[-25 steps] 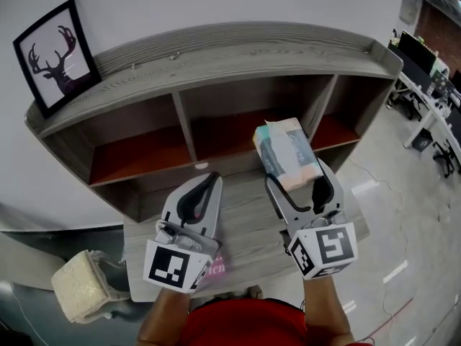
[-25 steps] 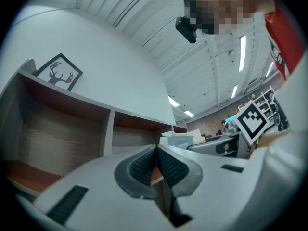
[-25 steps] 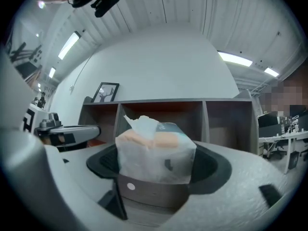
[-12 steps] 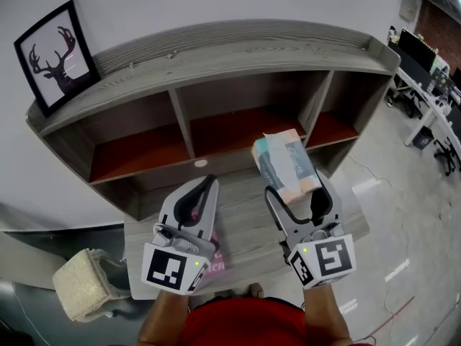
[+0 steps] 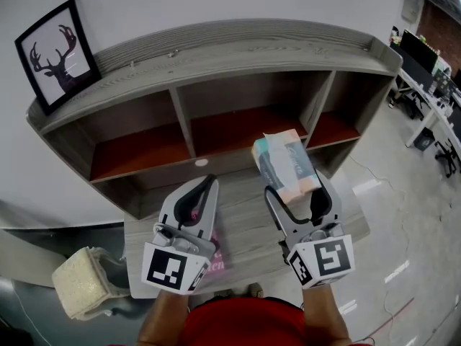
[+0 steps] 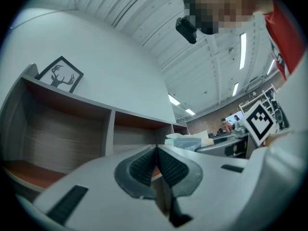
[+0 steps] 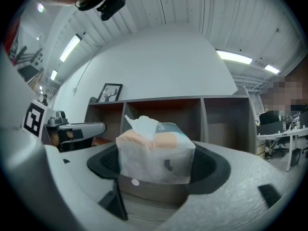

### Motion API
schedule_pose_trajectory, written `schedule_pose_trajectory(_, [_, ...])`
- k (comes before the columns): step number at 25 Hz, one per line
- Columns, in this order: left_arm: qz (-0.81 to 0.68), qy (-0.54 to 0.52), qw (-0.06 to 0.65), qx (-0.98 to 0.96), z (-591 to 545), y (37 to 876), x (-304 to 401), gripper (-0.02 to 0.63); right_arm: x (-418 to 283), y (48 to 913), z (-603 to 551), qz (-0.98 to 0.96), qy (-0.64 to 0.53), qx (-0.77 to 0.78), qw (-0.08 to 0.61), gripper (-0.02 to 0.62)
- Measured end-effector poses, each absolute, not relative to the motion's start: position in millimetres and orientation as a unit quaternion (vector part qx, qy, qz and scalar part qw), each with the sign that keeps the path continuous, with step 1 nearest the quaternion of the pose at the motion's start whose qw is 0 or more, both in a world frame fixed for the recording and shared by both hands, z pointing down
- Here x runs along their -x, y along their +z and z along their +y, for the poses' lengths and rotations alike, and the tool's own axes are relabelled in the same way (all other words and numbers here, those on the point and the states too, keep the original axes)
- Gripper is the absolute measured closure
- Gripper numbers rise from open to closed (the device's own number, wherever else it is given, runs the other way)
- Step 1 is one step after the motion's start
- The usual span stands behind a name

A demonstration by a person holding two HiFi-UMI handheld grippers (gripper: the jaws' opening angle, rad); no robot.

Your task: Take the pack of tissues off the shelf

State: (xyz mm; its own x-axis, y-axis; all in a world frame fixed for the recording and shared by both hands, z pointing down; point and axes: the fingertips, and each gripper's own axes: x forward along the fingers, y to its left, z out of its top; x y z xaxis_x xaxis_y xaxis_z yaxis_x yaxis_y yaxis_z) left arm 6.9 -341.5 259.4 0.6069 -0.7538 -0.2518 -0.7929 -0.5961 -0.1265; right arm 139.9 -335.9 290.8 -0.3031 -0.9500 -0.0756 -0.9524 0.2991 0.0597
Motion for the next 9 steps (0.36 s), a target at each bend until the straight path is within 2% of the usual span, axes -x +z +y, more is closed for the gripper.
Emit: schedule_pose_trajectory(9, [0.438, 0.085, 0.113, 0.888, -346.4, 261.8, -9.9, 0.597, -143.2, 293.7, -340.5, 0.806, 0.044, 0.59, 0.013, 0.204])
